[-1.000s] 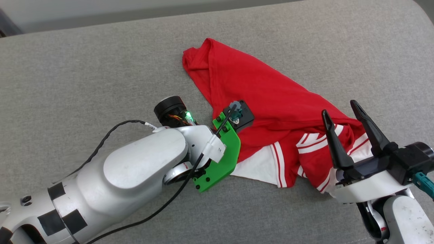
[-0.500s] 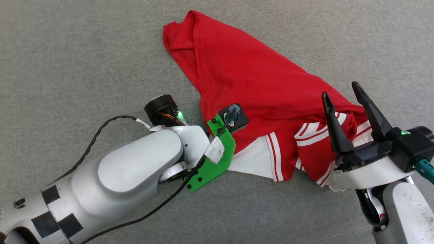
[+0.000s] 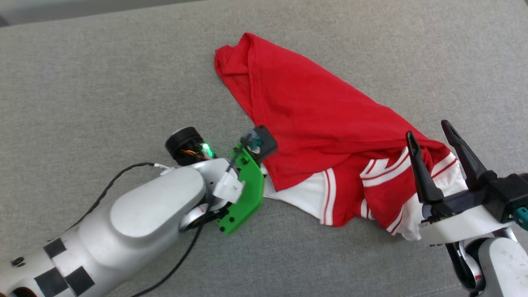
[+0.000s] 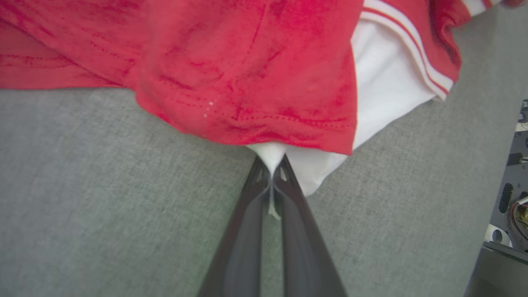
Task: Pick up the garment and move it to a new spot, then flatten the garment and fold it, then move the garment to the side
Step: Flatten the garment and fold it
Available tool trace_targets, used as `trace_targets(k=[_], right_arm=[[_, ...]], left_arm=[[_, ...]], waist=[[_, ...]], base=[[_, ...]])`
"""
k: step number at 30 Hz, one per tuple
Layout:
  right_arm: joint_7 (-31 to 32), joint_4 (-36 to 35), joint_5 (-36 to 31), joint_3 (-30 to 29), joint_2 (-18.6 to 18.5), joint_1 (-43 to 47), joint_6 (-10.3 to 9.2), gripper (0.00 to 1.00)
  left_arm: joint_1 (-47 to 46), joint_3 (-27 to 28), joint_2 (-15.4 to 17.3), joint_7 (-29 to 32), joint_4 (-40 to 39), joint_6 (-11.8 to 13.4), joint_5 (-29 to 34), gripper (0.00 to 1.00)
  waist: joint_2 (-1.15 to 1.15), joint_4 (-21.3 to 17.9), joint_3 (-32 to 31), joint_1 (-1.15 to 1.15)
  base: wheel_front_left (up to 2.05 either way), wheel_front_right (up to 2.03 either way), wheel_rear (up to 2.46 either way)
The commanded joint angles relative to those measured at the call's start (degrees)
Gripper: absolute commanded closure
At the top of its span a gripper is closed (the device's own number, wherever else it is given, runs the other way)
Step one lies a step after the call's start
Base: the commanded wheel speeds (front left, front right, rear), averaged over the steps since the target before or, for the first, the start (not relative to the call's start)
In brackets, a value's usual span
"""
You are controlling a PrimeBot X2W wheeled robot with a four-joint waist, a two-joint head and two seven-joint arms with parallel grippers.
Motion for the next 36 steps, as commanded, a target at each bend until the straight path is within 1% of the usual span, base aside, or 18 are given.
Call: trace_targets(k=[1, 5, 9, 14, 18, 22, 25, 28, 29, 30, 33, 36], right_arm=[[-0.27, 0.16, -0.36, -0.42, -0.28, 1.04, -0.05, 0.0], [-0.27, 0.22, -0.25, -1.19, -0.78, 2.69, -0.05, 0.0], [-0.27, 0.18, -0.27, -1.24, -1.09, 3.33, -0.05, 0.0], [-0.27, 0.69, -0.61, -1.36, -1.68, 3.32, -0.05, 0.0], [-0.27, 1.45, -0.67, -1.8, -1.89, 3.77, -0.05, 0.0], [-0.27, 2.51, -0.6, -2.15, -2.09, 4.01, -0.05, 0.0], [-0.27, 3.17, -0.47, -2.12, -2.1, 4.0, -0.05, 0.0], [-0.27, 3.99, -0.37, -1.79, -2.19, 4.04, -0.05, 0.0], [-0.27, 4.09, -0.31, -1.72, -2.25, 4.04, -0.05, 0.0], [-0.27, 4.22, -0.23, -1.74, -2.34, 4.11, -0.05, 0.0], [-0.27, 3.98, -0.17, -1.56, -2.85, 4.08, -0.05, 0.0], [-0.27, 2.59, -0.29, -1.67, -3.82, 3.49, -0.05, 0.0]], left_arm=[[1.17, 1.14, 2.01, -1.56, 0.75, 0.09, -1.1, 1.0], [3.94, 3.84, 6.1, -4.56, 0.92, 1.65, -3.5, 1.0], [8.09, 5.68, 10.39, -6.79, 1.55, 3.92, -5.85, 1.0], [12.9, 7.38, 15.12, -9.41, 5.04, 6.3, -8.2, 1.0], [15.54, 9.17, 17.81, -11.33, 8.25, 7.51, -10.55, 1.0], [17.03, 10.52, 19.67, -12.6, 11.4, 8.5, -12.11, 1.0], [17.84, 11.28, 19.08, -13.46, 13.24, 8.73, -13.53, 1.0], [18.52, 11.2, 17.54, -14.66, 14.97, 8.85, -13.73, 1.0], [18.67, 11.34, 16.97, -15.42, 15.29, 8.93, -13.8, 0.87], [18.87, 11.7, 16.21, -16.72, 15.6, 9.12, -13.93, 0.0], [19.51, 12.57, 14.96, -21.0, 15.96, 10.46, -13.36, 0.0], [20.84, 14.47, 13.68, -27.29, 14.74, 13.44, -12.99, 0.0]], waist=[[0.0, 4.58, -6.21, 0.0], [0.0, 6.03, -8.11, 0.0], [0.0, 6.54, -8.41, 0.0], [0.0, 6.34, -7.61, 0.0], [0.0, 5.94, -7.12, 0.0], [0.0, 5.6, -6.92, 0.0], [0.0, 5.67, -7.01, 0.0], [0.0, 5.99, -7.93, 0.0], [0.0, 6.14, -8.25, 0.0], [0.0, 6.39, -8.78, 0.0], [0.0, 6.87, -10.18, 0.0], [0.0, 7.32, -11.43, 0.0]], base=[[0.0, 0.0, 0.0], [0.0, 0.0, 0.0], [0.0, 0.0, 0.0], [0.0, 0.0, 0.0], [0.0, 0.0, 0.0], [0.0, 0.0, 0.0], [0.0, 0.0, 0.0], [0.0, 0.0, 0.0], [0.0, 0.0, 0.0], [0.0, 0.0, 0.0], [0.0, 0.0, 0.0], [0.0, 0.0, 0.0]])
